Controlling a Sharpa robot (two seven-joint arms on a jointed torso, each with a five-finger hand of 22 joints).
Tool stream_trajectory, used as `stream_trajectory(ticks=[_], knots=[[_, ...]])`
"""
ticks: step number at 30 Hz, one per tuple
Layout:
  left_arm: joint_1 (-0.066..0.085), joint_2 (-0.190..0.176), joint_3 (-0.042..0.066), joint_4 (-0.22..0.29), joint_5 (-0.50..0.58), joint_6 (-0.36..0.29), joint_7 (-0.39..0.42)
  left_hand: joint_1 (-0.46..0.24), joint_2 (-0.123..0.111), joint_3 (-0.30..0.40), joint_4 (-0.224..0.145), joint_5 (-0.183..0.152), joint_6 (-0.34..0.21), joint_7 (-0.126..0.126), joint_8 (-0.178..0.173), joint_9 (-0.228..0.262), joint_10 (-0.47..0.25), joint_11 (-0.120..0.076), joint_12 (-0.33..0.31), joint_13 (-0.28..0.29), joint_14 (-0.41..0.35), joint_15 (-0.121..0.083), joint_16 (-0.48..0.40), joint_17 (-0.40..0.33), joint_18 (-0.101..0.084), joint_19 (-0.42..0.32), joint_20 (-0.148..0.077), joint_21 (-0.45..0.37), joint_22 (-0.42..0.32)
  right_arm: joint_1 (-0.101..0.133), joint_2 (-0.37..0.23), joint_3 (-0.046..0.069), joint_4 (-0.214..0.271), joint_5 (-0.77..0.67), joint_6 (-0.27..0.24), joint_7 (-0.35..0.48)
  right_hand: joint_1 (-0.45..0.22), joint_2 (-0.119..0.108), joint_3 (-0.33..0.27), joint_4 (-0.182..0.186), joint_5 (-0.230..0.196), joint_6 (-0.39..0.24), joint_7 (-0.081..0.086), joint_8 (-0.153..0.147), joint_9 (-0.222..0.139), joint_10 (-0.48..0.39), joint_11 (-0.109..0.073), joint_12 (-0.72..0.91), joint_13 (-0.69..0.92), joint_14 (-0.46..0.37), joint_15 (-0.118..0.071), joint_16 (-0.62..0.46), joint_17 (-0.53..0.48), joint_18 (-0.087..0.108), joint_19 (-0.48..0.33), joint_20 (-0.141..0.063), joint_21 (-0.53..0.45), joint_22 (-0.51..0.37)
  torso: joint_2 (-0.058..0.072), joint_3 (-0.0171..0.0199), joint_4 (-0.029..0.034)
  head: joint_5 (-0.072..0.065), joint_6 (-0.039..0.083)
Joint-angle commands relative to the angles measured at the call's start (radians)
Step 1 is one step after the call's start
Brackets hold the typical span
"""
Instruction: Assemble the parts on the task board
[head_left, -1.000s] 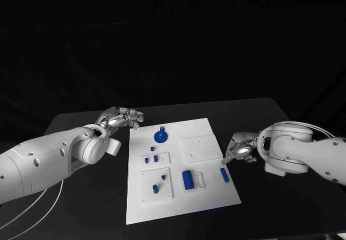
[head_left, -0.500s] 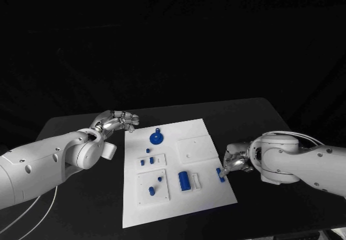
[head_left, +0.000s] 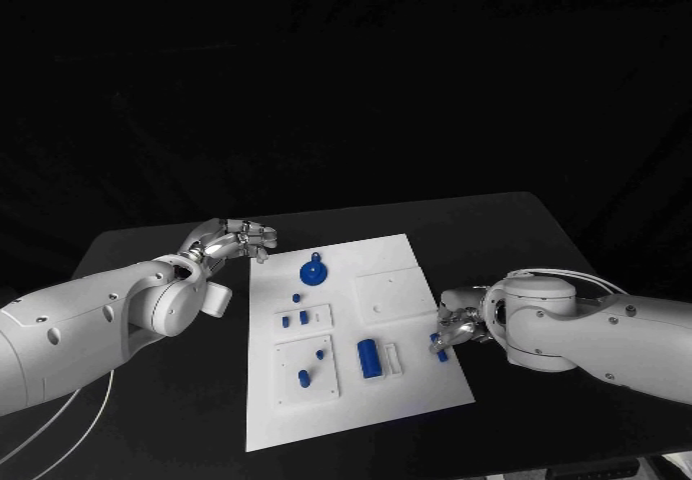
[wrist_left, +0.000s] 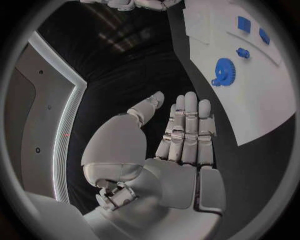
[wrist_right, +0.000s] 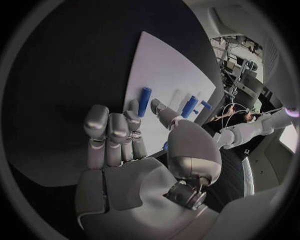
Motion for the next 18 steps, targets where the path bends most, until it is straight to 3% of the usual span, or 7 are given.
stream_trajectory(ticks=[1, 9, 13, 18], knots=[[0.0, -0.001, 0.001, 0.002, 0.008, 0.013, 0.013, -0.007, 0.001, 0.0, 0.008, -0.004, -0.01, -0.001, 0.006, -0.001, -0.007, 0.001, 0.001, -0.002, 0.008, -0.001, -0.006, 0.001, 0.02, 0.006, 0.002, -0.006, 0.001, -0.018, 0.013, -0.008, -0.007, -0.098, -0.003, -0.004, 0.009, 0.011, 0.0, -0.015, -0.002, -0.003, -0.002, -0.007, -0.21, 0.002, -0.001, -0.003, -0.003, 0.0, -0.005, 0.004, 0.001, 0.098, -0.004, 0.003, 0.005, 0.016, -0.001, 0.0006, 0.0001, 0.002, -0.001], [0.0, -0.003, 0.001, 0.004, 0.009, 0.012, 0.013, -0.007, 0.001, 0.0, 0.008, -0.004, -0.01, -0.001, 0.006, -0.002, -0.007, 0.001, 0.001, -0.002, 0.008, -0.002, -0.007, 0.002, 0.02, 0.006, 0.002, -0.006, 0.001, -0.048, 0.044, -0.019, -0.014, -0.218, 0.02, -0.008, 0.03, 0.012, 0.005, -0.038, -0.002, 0.0, -0.002, -0.008, -0.21, 0.004, -0.001, -0.004, -0.005, 0.0, -0.005, 0.004, 0.0, 0.098, -0.006, 0.006, 0.008, 0.017, -0.001, 0.0007, -0.0007, 0.005, -0.006], [0.0, -0.004, 0.001, 0.003, 0.007, 0.01, 0.014, -0.007, 0.001, 0.0, 0.008, -0.003, -0.01, -0.001, 0.006, -0.002, -0.007, 0.001, 0.001, -0.002, 0.009, -0.002, -0.007, 0.003, 0.02, 0.006, 0.001, -0.007, 0.002, -0.051, 0.047, -0.034, -0.005, -0.236, 0.033, -0.009, 0.042, 0.007, 0.011, -0.05, -0.002, 0.003, -0.002, -0.008, -0.211, 0.004, -0.002, -0.005, -0.007, 0.001, -0.005, 0.004, 0.0, 0.098, -0.007, 0.008, 0.009, 0.016, 0.0, 0.0004, -0.0005, 0.006, -0.01], [0.0, -0.005, 0.001, 0.005, 0.007, 0.01, 0.013, -0.006, 0.001, 0.001, 0.007, -0.003, -0.01, -0.001, 0.006, -0.002, -0.007, 0.001, 0.001, -0.002, 0.009, -0.002, -0.007, 0.003, 0.02, 0.006, 0.001, -0.007, 0.002, -0.051, 0.048, -0.037, 0.002, -0.234, 0.027, -0.01, 0.049, 0.005, 0.015, -0.055, -0.002, 0.004, -0.002, -0.009, -0.212, 0.005, -0.002, -0.005, -0.007, 0.001, -0.005, 0.004, 0.0, 0.098, -0.007, 0.009, 0.01, 0.016, -0.001, -0.0001, -0.0004, 0.006, -0.014]])
